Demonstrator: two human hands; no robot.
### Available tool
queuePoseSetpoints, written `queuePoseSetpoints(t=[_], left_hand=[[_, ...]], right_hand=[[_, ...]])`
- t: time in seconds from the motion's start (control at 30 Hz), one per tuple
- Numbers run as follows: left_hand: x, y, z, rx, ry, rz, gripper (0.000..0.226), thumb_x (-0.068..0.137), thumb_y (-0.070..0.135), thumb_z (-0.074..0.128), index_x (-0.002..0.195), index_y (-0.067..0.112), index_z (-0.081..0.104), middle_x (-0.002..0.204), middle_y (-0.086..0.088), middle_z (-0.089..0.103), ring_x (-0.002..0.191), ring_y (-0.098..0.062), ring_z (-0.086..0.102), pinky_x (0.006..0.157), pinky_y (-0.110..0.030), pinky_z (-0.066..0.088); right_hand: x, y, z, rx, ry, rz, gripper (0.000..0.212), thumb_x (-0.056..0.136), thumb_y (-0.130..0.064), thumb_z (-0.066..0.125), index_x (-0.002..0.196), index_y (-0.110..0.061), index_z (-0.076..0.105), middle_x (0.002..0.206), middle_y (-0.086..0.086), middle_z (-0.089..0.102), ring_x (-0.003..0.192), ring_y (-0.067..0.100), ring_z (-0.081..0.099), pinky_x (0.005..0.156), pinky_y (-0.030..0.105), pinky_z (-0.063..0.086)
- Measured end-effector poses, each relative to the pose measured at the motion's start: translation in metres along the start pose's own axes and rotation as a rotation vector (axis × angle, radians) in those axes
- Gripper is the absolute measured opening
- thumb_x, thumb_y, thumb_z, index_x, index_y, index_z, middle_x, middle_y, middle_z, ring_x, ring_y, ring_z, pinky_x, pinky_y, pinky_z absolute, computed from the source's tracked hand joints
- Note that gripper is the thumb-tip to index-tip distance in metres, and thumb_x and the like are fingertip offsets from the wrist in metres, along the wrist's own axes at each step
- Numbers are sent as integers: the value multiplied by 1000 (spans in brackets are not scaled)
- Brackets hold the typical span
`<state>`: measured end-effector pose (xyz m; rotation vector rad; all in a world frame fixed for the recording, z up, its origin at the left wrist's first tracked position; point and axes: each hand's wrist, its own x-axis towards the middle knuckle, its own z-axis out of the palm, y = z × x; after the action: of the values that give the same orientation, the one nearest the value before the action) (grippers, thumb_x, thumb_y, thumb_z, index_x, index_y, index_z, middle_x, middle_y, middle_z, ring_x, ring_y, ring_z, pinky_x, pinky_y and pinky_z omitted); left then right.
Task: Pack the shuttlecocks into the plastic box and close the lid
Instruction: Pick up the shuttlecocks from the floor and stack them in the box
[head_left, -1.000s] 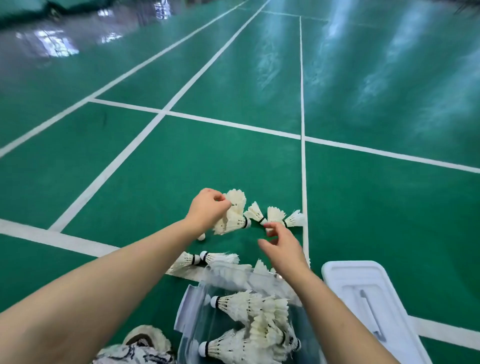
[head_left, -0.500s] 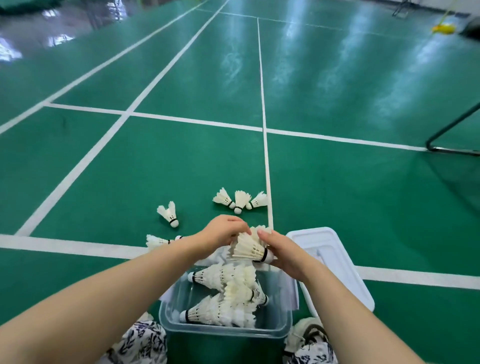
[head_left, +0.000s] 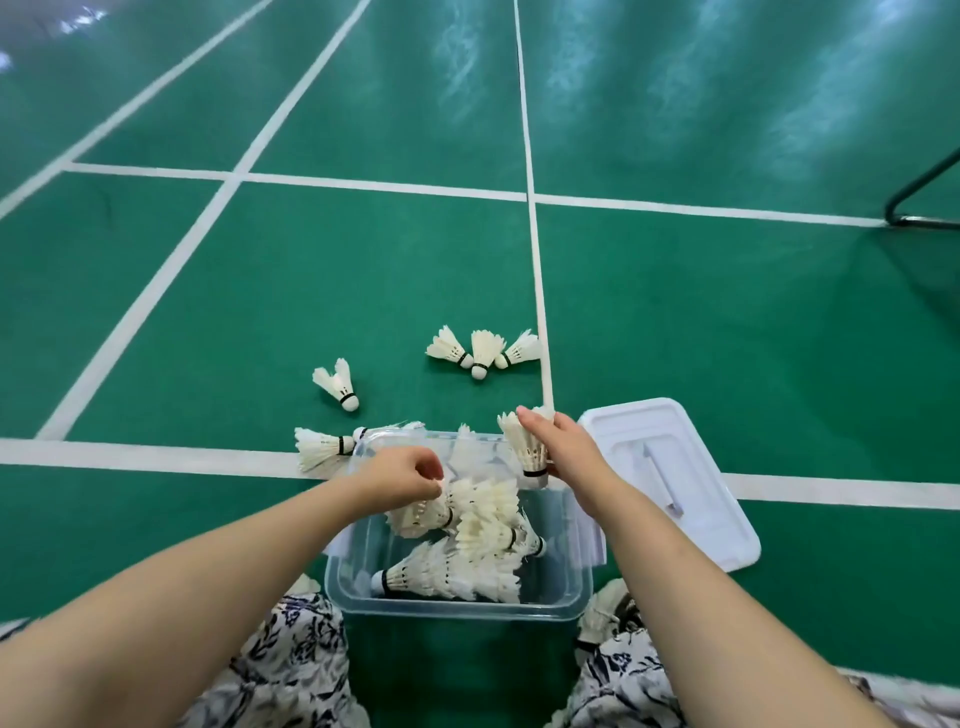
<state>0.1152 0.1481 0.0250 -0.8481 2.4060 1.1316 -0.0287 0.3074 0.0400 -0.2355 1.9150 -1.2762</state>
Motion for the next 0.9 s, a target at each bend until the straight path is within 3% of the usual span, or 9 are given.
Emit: queuePoseSetpoints(t=[0.1, 0.27, 0.33, 0.4, 0.5, 0.63, 0.8, 0.9], left_hand=[[2, -4, 11, 21, -33, -11, 27, 84, 20, 61, 111, 16, 62, 97, 4, 61, 90, -11, 57, 67, -14, 43], [16, -5, 29, -204, -50, -27, 19, 83, 12, 63, 101, 17, 61, 97, -2, 62, 88, -16, 58, 73, -19, 47], [21, -3, 36, -268, -70, -28, 16, 82, 10, 63, 96, 19, 60, 95, -3, 63, 88, -18, 59, 83, -27, 48], [24, -2, 45, -308, -74, -37, 16, 82, 9, 63, 93, 19, 59, 91, -1, 63, 86, -18, 59, 88, -31, 48], [26, -3, 59, -419, -32, -78, 16, 81, 7, 65, 87, 21, 59, 83, 3, 61, 81, -16, 58, 84, -29, 49], [28, 1, 68, -618, 40, -106, 21, 80, -1, 66, 88, 17, 59, 83, -2, 57, 78, -15, 56, 73, -20, 47], [28, 5, 65, -660, 17, -100, 27, 79, -2, 68, 100, 11, 57, 95, -8, 60, 90, -20, 58, 81, -24, 51], [25, 7, 60, -627, 40, -74, 26, 78, 3, 71, 96, 15, 58, 100, -8, 63, 95, -19, 59, 89, -30, 51]], right_hand=[[3, 6, 6, 1, -15, 2, 86, 52, -73, 62, 105, -4, 57, 95, 8, 62, 86, 22, 58, 97, 48, 46], [7, 15, 9, 24, -18, 23, 96, 49, -73, 61, 106, 4, 51, 92, 6, 55, 83, 19, 52, 94, 43, 46], [9, 17, 10, 25, -32, 25, 89, 50, -72, 61, 99, 1, 53, 90, 6, 55, 84, 19, 53, 98, 47, 44], [10, 19, 10, 29, -50, 36, 73, 51, -72, 62, 91, -12, 53, 88, 6, 56, 83, 19, 54, 96, 47, 46], [10, 21, 10, 37, -79, 33, 62, 57, -69, 63, 88, -18, 49, 86, 5, 53, 82, 18, 52, 81, 36, 46], [13, 25, 8, 47, -90, 34, 41, 79, -54, 62, 80, -16, 44, 84, 5, 53, 80, 19, 52, 74, 32, 46], [12, 25, 11, 22, -90, 28, 54, 63, -65, 63, 79, -17, 43, 84, 7, 49, 80, 19, 49, 77, 36, 42], [7, 22, 10, -39, -117, 23, 47, 75, -58, 64, 83, -14, 50, 85, 5, 53, 81, 20, 52, 79, 36, 44]])
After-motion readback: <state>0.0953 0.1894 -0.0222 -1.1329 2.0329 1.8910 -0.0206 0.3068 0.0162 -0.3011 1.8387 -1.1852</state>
